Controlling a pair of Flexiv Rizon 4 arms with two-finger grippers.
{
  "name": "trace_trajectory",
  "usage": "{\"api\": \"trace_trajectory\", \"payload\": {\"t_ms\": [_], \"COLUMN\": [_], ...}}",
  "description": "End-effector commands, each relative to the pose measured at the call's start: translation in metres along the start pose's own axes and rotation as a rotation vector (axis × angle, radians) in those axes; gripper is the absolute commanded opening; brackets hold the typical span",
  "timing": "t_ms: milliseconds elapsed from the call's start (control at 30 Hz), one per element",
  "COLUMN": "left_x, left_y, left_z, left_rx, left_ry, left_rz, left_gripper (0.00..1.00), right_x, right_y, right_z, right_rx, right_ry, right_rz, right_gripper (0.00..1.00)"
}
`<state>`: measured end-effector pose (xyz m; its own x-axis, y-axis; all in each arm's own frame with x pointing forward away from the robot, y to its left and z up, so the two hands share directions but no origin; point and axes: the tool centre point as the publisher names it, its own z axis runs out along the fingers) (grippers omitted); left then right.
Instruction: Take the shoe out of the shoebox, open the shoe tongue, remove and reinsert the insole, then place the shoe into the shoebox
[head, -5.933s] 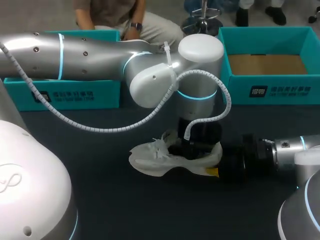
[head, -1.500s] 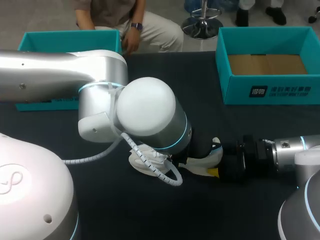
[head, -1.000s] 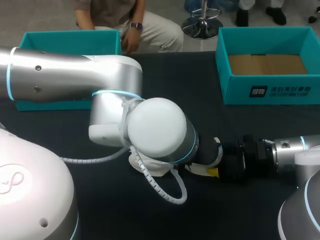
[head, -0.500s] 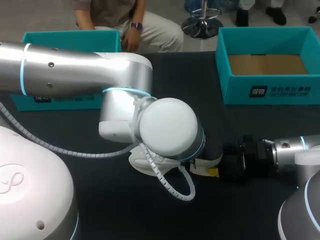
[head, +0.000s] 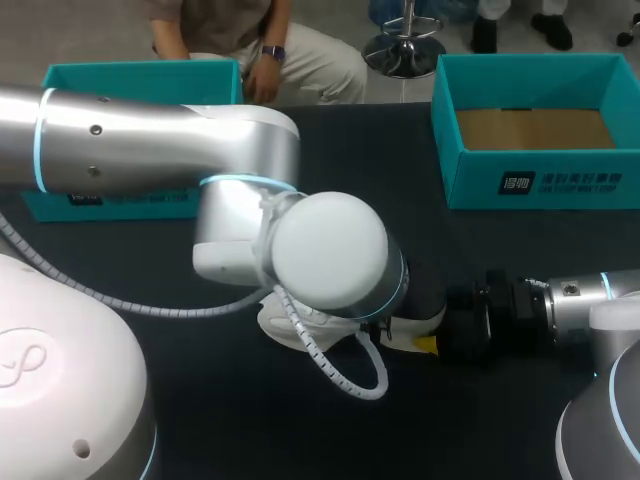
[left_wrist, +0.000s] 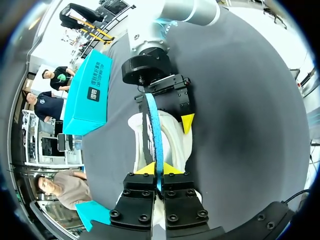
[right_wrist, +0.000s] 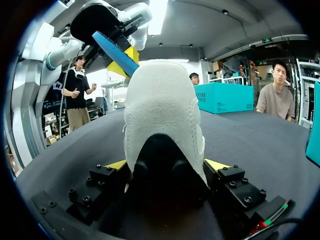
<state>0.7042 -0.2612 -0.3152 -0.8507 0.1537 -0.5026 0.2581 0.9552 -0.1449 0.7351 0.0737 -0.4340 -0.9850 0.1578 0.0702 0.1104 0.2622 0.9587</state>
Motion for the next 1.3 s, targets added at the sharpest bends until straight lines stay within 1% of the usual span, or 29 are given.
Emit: {"api": "trace_trajectory", "payload": {"t_ms": [33,333,667,1000,1200,1300], "left_x": [-0.002,-0.02,-0.049,-0.079,-0.098,-0.106], "left_y": [0.001,-0.007,-0.026,-0.04,-0.039,-0.038], "left_z": [-0.004,-0.022,-0.052,-0.089,-0.112,-0.121], "left_rx": [0.017,0.079,0.181,0.334,0.424,0.451], "left_ry": [0.005,0.006,-0.002,0.013,0.029,0.03], "left_rz": [-0.011,-0.075,-0.152,-0.256,-0.332,-0.357], "left_gripper": [0.0,0.0,0.0,0.0,0.0,0.0], "right_x": [0.001,0.001,0.001,0.001,0.001,0.001], "right_y": [-0.005,-0.005,-0.005,-0.005,-0.005,-0.005], "right_z": [0.002,0.002,0.002,0.002,0.002,0.002], "right_rx": [0.002,0.002,0.002,0.002,0.002,0.002], "right_ry": [-0.003,-0.003,-0.003,-0.003,-0.003,-0.003], "right_rz": [0.0,0.0,0.0,0.0,0.0,0.0], "right_gripper": [0.0,0.0,0.0,0.0,0.0,0.0]}}
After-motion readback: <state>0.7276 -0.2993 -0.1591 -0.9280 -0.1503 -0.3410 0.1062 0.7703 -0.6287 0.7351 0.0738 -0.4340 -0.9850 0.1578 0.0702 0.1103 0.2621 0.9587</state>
